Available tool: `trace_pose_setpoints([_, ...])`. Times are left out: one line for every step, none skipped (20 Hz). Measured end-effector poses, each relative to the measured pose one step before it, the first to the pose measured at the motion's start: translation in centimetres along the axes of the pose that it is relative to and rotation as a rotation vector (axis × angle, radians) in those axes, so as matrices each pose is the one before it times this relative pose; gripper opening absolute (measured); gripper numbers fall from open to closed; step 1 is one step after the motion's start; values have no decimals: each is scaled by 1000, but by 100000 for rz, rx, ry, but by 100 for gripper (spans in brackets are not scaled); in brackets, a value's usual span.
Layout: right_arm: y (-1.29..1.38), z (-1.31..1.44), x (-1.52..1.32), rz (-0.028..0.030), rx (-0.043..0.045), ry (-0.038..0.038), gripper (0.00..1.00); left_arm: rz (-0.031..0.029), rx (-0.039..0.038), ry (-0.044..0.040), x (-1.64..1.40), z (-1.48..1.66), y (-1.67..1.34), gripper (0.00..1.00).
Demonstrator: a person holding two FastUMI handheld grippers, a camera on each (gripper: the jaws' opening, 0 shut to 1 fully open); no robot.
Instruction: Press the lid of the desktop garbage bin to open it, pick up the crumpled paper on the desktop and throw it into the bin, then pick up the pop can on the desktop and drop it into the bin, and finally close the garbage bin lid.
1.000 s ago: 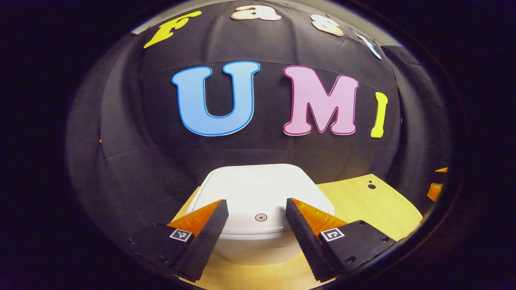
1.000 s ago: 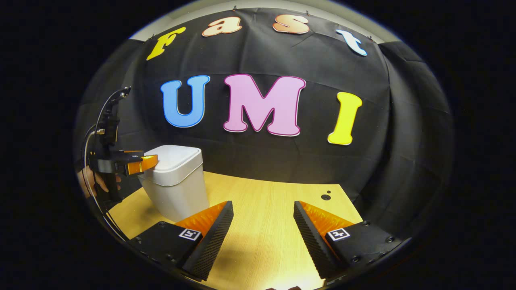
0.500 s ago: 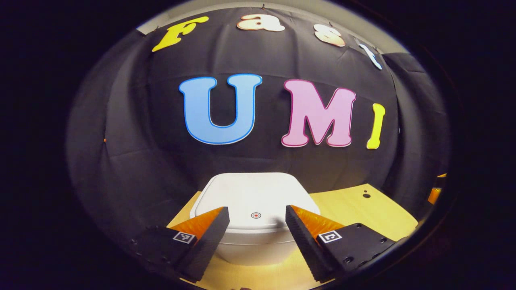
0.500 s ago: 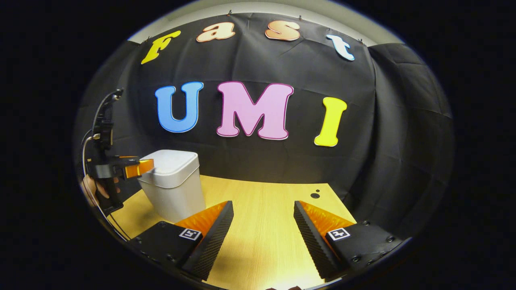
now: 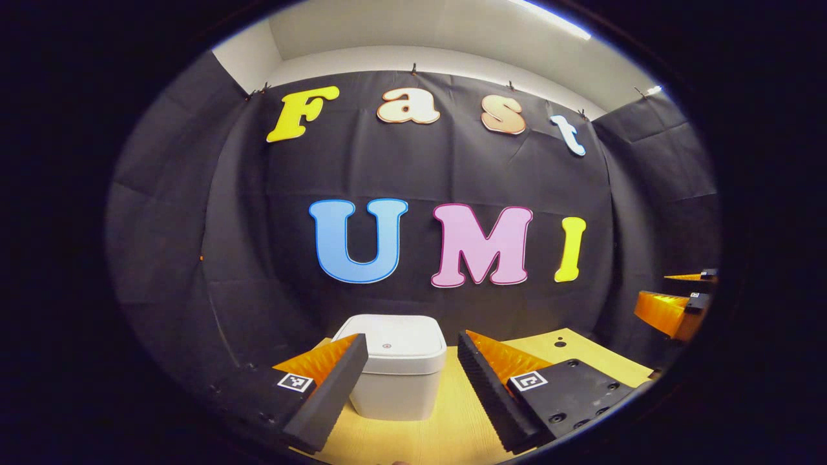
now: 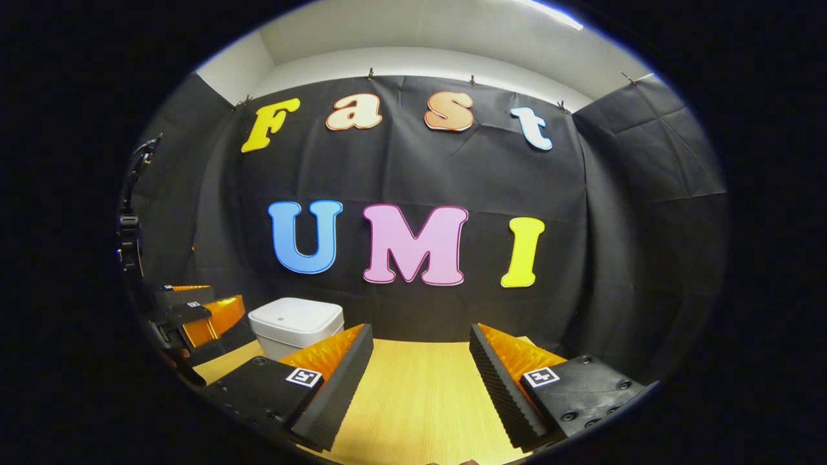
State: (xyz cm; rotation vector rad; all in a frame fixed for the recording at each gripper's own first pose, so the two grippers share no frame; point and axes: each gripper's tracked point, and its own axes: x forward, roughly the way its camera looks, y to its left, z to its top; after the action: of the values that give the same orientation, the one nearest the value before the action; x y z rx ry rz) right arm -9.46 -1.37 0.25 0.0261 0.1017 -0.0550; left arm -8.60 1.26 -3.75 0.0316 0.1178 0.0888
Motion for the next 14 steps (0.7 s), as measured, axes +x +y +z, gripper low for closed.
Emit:
trace_pose_setpoints([348, 418, -773, 510, -714, -1487, 96, -570, -745, -967, -917, 175, -176, 95])
trace_pose_setpoints([300, 155, -538, 581, -1071, -830, 96, 277, -106, -1656, -840, 299, 169, 95])
trace_pose_setpoints([235, -76, -554, 347, -968, 96, 96, 307, 518, -1677, -610, 300, 161, 94])
trace_pose_setpoints([125, -129, -282, 549, -161, -41, 96, 88, 533, -1359, -547, 115, 83, 95])
trace_pose_setpoints([49, -165, -325, 316, 811, 337, 97, -580, -100, -695, -301, 95, -158, 95])
trace_pose_setpoints([263, -224, -76, 1180, 1340, 502, 97, -891, -839, 298, -261, -32, -291, 95])
trace_pose_setpoints([265, -37, 58, 1220, 1057, 219, 96, 76, -793, 344, -237, -208, -25, 95])
trace_pose_setpoints([98, 128, 242, 1229, 486, -469, 96, 215, -562, 236, -42, 13, 56, 95])
trace_pose_setpoints([-104, 208, 342, 769, -195, -713, 96, 749, -20, 177, -31, 13, 86, 95])
trace_pose_setpoints([-234, 279, 404, 827, -94, -1308, 96, 914, 179, 625, 37, -147, 90, 95])
trace_pose_setpoints([-164, 90, 189, 1128, 318, -916, 96, 698, -9, 805, 8, -221, -63, 95])
trace_pose_setpoints([-170, -29, 106, 880, 899, -1076, 96, 1266, -209, 328, -54, -25, -12, 95])
trace_pose_setpoints([-342, 181, 148, 673, 1653, -458, 97, 1810, -407, -447, 181, 142, 202, 95])
trace_pose_setpoints([-104, -80, 16, 1321, 1499, 731, 96, 1234, -186, 488, 13, 160, 47, 95])
